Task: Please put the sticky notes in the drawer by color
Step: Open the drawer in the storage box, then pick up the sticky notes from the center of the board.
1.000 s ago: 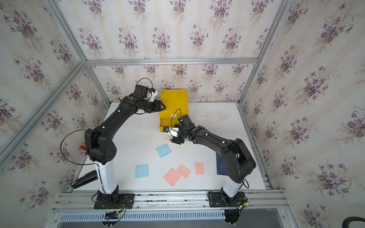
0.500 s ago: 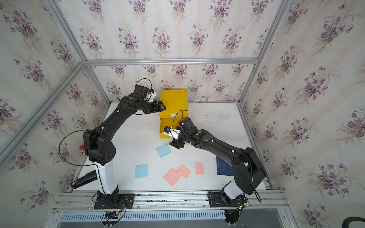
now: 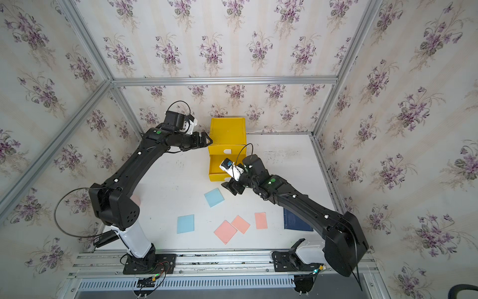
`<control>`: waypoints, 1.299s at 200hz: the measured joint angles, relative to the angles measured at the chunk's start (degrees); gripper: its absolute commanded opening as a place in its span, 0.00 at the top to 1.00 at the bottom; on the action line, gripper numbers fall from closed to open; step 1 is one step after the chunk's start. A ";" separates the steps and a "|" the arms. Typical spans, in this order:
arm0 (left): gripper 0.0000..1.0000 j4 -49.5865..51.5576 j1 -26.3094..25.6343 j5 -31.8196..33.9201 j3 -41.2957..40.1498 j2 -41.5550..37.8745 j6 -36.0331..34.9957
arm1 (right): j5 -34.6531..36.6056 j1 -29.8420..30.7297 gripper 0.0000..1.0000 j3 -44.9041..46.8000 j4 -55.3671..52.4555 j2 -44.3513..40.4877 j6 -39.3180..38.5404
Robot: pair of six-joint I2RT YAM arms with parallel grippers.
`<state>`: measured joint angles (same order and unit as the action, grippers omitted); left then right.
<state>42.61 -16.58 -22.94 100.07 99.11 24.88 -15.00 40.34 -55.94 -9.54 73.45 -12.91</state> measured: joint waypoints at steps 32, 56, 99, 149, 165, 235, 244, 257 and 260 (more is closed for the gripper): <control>0.03 2.27 0.61 1.05 -14.25 -10.10 0.02 | -2.49 -0.09 0.23 1.99 -0.02 -3.58 13.49; 0.01 7.02 -1.25 4.52 -25.16 -17.73 0.79 | -2.40 4.04 0.22 4.55 -1.46 -2.27 20.83; 0.00 16.90 -10.54 12.57 -38.66 -24.76 5.55 | 2.25 7.19 0.20 10.27 -2.08 -4.13 26.53; 0.00 20.37 -15.58 15.19 -49.31 -25.94 11.21 | 2.27 7.32 0.20 14.58 -0.42 -9.09 27.93; 0.00 19.56 -15.91 14.27 -51.91 -25.07 11.96 | 2.08 7.32 0.20 15.98 -0.17 -10.40 27.98; 0.00 13.05 -16.76 13.27 -51.93 -13.51 12.52 | 2.58 7.34 0.20 19.52 0.26 -13.29 27.93; 0.00 12.61 -16.76 13.40 -52.11 -12.63 12.52 | 2.60 7.34 0.21 19.82 0.39 -13.49 27.93; 0.01 12.17 -16.79 13.62 -52.54 -11.72 12.50 | 2.62 7.34 0.20 20.11 0.44 -13.53 27.96; 0.01 12.07 -16.79 13.75 -52.65 -11.52 12.50 | 2.64 7.34 0.20 20.20 0.46 -13.53 27.96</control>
<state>54.68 -33.36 -9.19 47.42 87.59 37.39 -12.36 47.68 -35.75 -9.08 59.92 15.05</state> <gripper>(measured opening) 0.995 0.798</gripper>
